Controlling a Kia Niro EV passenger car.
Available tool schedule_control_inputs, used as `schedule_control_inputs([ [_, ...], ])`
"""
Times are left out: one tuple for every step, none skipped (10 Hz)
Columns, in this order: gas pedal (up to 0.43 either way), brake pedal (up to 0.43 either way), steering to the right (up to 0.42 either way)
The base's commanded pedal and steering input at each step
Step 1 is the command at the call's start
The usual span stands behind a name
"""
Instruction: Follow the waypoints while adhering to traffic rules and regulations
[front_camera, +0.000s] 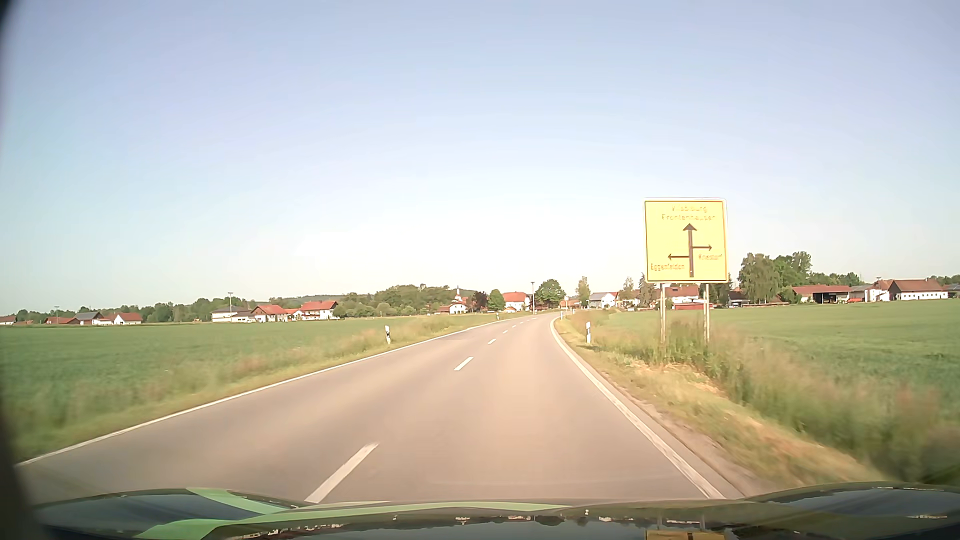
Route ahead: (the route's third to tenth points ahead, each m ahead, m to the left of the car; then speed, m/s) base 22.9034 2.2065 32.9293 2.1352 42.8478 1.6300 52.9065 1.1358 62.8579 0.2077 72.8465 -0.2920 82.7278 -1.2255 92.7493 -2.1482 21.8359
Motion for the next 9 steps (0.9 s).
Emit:
schedule_control_inputs([
  [0.02,0.0,0.005],
  [0.028,0.0,0.005],
  [0.067,0.0,0.005],
  [0.098,0.0,0.005],
  [0.118,0.0,0.005],
  [0.13,0.0,0.005],
  [0.138,0.0,0.005],
  [0.15,0.0,0.005],
  [0.15,0.0,0.004],
])
